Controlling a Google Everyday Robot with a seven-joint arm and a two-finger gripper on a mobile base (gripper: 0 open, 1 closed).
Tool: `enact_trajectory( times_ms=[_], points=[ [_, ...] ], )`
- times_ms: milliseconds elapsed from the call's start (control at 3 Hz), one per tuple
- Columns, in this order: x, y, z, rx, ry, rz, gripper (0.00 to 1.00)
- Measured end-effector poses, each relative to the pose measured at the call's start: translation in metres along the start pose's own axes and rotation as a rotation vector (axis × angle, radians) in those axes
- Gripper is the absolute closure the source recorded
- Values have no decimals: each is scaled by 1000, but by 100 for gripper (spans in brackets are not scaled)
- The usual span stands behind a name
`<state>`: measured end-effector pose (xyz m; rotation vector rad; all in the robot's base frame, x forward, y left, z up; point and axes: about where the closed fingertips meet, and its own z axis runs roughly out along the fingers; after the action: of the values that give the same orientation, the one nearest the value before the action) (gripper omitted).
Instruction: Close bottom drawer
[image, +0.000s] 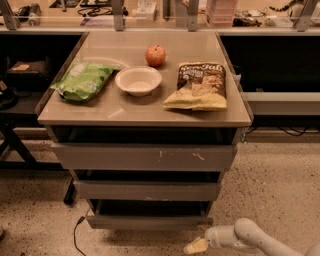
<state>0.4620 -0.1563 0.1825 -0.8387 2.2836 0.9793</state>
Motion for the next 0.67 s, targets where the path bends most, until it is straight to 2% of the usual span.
enact_trajectory(
  times_ms=[333,667],
  points=[
    [0,0,0,0,0,0,0],
    [0,0,0,0,0,0,12]
  ],
)
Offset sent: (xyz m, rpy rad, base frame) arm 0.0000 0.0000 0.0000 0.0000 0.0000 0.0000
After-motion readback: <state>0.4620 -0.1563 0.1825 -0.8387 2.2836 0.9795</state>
